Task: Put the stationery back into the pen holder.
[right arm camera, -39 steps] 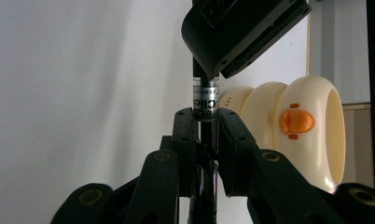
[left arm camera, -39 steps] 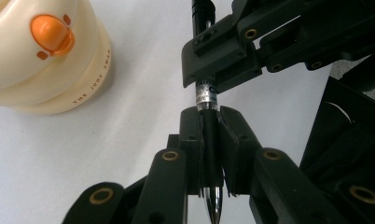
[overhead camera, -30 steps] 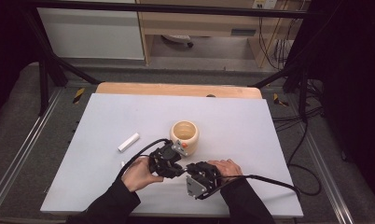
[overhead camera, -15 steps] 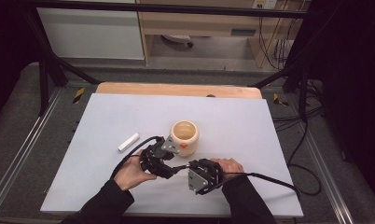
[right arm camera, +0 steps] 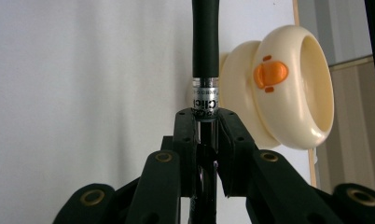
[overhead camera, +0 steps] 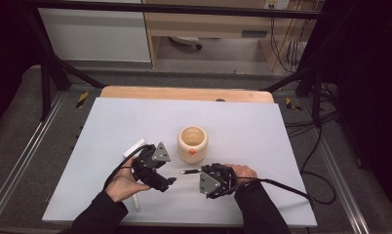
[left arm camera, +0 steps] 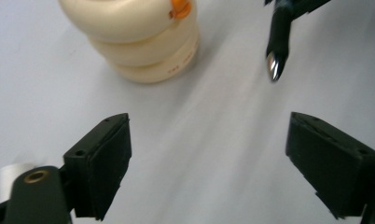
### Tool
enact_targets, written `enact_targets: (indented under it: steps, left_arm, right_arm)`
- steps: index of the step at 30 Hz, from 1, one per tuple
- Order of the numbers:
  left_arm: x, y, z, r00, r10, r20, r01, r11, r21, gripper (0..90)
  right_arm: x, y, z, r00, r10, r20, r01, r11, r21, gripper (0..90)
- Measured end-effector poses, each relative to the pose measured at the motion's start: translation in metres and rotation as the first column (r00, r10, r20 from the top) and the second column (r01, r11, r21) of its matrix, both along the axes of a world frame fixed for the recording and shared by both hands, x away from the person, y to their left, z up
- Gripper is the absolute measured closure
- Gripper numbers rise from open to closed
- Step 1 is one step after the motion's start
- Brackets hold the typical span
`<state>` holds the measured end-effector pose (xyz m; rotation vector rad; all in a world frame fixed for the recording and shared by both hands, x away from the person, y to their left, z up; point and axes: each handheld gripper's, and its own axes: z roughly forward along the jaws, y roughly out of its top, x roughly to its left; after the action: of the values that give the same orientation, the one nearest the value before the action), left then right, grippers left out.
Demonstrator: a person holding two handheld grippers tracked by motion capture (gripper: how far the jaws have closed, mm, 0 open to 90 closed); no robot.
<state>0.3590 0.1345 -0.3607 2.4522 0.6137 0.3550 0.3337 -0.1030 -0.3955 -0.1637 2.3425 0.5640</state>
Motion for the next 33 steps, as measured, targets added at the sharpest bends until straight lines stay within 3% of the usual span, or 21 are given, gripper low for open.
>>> enact_targets:
  steps: [8, 13, 18, 27, 33]
  left_arm:
    - [-0.004, 0.029, -0.007, 0.9983, 0.058, 0.001, -0.058, 0.9968, -0.055, 11.7]
    - [-0.007, 0.047, -0.014, 0.9946, 0.103, 0.006, -0.102, 0.9904, -0.093, 10.5]
    - [-0.007, 0.064, -0.023, 0.9877, 0.156, -0.007, -0.156, 0.9822, -0.104, 6.4]
    - [-0.011, 0.096, -0.036, 0.9681, 0.25, -0.009, -0.25, 0.9611, -0.118, 5.7]
    - [-0.015, 0.113, -0.044, 0.9578, 0.287, -0.012, -0.286, 0.9478, -0.141, 5.8]
  right_arm:
    - [0.002, -0.007, 0.005, 0.9974, -0.052, -0.049, 0.055, 0.996, 0.07, 78.9]
    - [0.004, -0.013, 0.007, 0.992, -0.085, -0.093, 0.096, 0.988, 0.12, 78.9]
    - [0.005, -0.017, 0.006, 0.986, -0.119, -0.117, 0.136, 0.978, 0.155, 78.9]
    - [0.008, -0.024, 0.006, 0.9698, -0.174, -0.171, 0.21, 0.953, 0.219, 78.8]
    - [0.01, -0.029, 0.008, 0.947, -0.208, -0.245, 0.275, 0.919, 0.283, 78.7]
